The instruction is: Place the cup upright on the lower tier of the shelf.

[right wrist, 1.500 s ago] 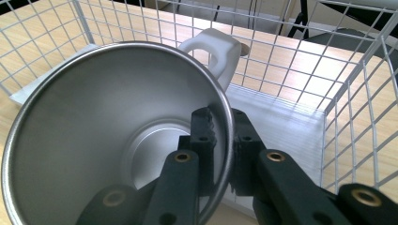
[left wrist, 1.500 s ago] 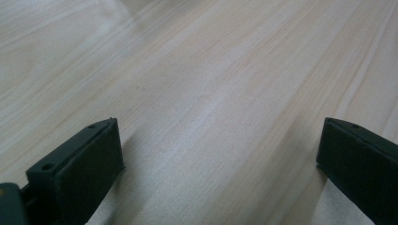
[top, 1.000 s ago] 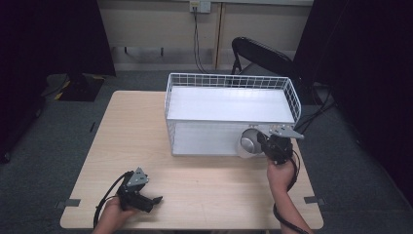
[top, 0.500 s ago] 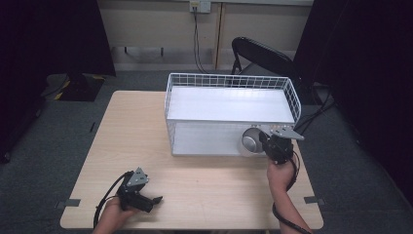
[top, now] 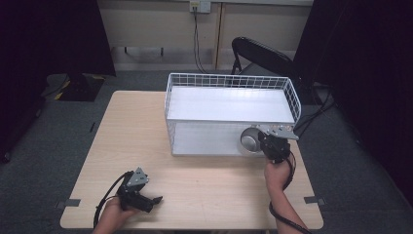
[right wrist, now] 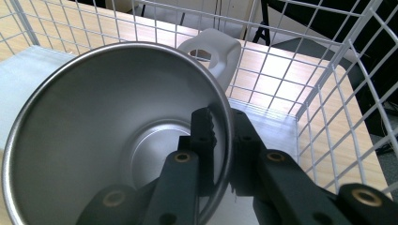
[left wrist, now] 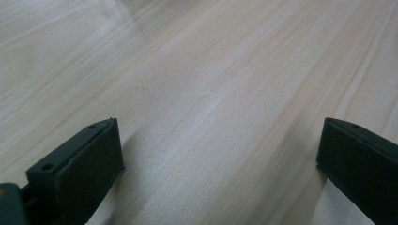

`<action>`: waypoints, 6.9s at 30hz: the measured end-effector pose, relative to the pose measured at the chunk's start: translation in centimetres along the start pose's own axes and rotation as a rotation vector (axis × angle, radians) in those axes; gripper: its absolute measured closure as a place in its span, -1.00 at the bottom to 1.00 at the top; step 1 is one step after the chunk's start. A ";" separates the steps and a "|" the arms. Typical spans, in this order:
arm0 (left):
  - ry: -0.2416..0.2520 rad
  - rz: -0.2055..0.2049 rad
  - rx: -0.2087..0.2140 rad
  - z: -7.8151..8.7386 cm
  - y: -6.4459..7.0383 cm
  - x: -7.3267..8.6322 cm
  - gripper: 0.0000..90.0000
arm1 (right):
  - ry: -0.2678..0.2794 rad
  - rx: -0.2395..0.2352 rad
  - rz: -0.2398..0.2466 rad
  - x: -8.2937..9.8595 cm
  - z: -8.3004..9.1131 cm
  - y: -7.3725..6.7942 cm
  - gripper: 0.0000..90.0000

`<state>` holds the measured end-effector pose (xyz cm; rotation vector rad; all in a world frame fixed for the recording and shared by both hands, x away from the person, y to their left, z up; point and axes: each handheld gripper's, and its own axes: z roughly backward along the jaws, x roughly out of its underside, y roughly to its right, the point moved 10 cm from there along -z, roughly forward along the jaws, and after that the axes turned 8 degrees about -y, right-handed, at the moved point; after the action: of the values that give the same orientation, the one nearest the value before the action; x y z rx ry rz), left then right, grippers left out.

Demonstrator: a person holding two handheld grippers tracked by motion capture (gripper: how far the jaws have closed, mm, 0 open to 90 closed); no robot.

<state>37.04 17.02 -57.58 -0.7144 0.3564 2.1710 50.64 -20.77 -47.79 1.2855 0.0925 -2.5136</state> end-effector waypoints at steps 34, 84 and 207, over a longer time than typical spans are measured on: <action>0.000 0.000 0.000 0.0 0.0 0.0 -1.00 | 0.028 0.039 -0.037 -0.9 -0.9 -0.1 0.76; 0.002 0.003 -0.005 0.0 0.0 0.0 -1.00 | -0.020 -0.156 -0.040 1.6 1.5 -1.5 -0.40; 0.001 0.014 -0.010 0.0 0.0 0.0 -1.00 | -0.151 -0.337 0.208 13.7 5.5 0.6 -0.72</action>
<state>37.05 17.00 -57.60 -0.7209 0.3526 2.1874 39.03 -25.80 -55.36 0.9205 0.3157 -2.2867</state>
